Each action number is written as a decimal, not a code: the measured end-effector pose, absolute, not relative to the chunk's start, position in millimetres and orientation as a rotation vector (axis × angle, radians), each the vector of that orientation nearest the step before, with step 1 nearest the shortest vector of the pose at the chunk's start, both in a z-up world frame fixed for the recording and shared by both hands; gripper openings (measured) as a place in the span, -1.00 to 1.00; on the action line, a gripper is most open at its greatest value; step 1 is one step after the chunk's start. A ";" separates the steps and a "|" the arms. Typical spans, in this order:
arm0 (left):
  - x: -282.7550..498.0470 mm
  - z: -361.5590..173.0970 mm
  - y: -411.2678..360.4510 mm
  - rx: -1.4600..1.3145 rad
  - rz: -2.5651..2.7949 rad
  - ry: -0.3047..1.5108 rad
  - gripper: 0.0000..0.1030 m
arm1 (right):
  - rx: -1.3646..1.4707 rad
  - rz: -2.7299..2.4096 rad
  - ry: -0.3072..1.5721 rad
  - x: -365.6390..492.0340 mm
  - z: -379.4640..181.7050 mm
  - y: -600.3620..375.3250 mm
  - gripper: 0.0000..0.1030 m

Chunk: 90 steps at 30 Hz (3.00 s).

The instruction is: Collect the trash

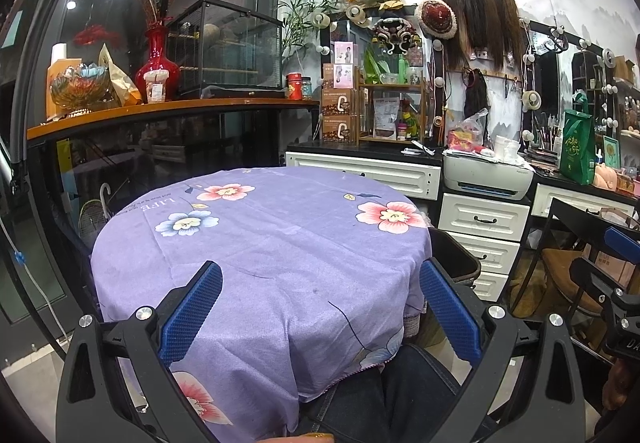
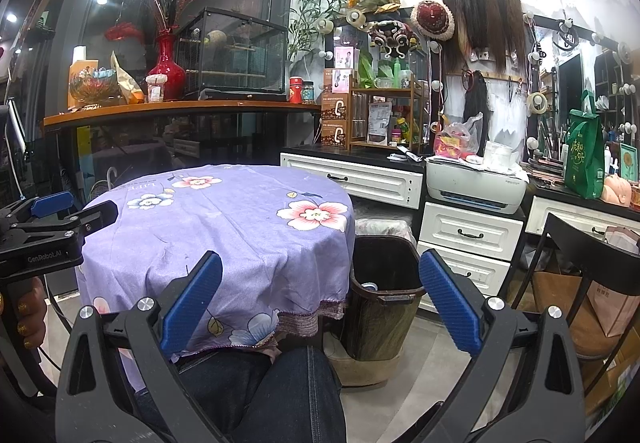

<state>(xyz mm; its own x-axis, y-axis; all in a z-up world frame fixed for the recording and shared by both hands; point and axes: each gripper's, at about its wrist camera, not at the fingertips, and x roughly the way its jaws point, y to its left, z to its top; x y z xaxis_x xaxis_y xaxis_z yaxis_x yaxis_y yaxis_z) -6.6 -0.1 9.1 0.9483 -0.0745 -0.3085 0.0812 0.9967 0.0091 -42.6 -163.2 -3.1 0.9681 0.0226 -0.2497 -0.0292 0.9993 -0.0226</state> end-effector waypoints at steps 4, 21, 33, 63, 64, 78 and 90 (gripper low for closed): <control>-6.7 9.2 -0.7 0.023 -0.079 0.313 0.90 | -0.026 0.026 0.252 -41.9 -2.3 -163.6 0.89; -6.9 9.1 -0.8 0.022 -0.079 0.313 0.90 | -0.028 0.028 0.252 -43.2 -3.4 -162.7 0.89; -7.0 9.0 -1.2 0.022 -0.078 0.314 0.90 | -0.028 0.028 0.252 -41.5 -1.5 -163.2 0.89; -1.6 10.9 5.2 0.017 -0.077 0.317 0.90 | -0.029 0.030 0.255 -40.8 -1.0 -163.9 0.89; -1.4 11.1 4.7 0.019 -0.077 0.317 0.90 | -0.029 0.031 0.255 -42.2 -2.1 -162.7 0.89; -1.9 10.3 6.5 0.018 -0.083 0.316 0.90 | -0.030 0.032 0.257 -41.6 -2.7 -163.0 0.89; -2.1 10.0 6.1 0.018 -0.082 0.316 0.90 | -0.030 0.032 0.257 -41.9 -2.7 -162.4 0.89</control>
